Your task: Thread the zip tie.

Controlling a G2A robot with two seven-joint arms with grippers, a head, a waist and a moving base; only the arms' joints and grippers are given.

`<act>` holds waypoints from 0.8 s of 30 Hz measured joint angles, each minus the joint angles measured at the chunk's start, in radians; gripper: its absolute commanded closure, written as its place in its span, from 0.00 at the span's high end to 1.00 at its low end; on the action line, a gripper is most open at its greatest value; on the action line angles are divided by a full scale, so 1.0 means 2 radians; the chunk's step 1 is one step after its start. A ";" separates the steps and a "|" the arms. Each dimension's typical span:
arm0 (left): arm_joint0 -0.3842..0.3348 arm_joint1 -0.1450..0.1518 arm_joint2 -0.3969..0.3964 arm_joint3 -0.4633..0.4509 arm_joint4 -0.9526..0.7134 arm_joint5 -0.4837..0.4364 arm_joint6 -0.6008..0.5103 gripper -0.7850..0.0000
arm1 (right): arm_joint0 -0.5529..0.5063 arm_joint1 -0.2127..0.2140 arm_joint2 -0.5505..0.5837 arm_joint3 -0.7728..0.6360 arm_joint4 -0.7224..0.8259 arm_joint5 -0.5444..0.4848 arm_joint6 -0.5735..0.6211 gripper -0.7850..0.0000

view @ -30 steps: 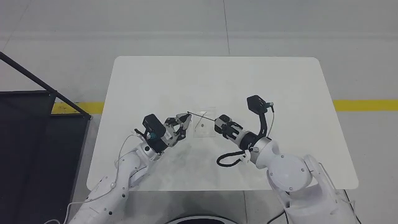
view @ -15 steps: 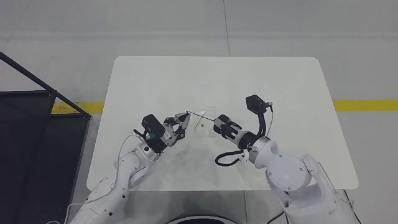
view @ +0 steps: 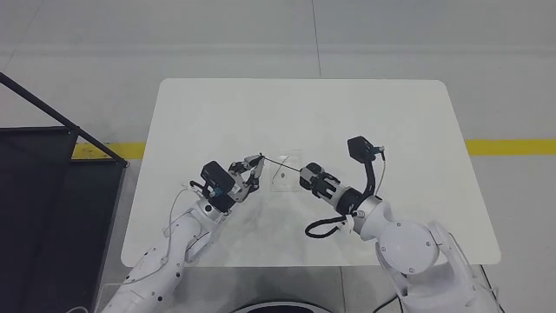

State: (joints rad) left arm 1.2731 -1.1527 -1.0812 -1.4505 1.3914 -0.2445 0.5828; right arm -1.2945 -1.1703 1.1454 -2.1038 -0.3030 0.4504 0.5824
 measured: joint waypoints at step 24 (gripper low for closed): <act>0.000 -0.001 0.000 0.001 0.004 -0.001 0.002 0.00 | 0.026 -0.006 -0.009 0.018 0.012 0.023 0.006 0.00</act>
State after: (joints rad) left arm 1.2728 -1.1554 -1.0808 -1.4488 1.3988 -0.2469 0.5867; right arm -1.2425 -1.1820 1.1277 -2.0687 -0.2800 0.4968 0.5942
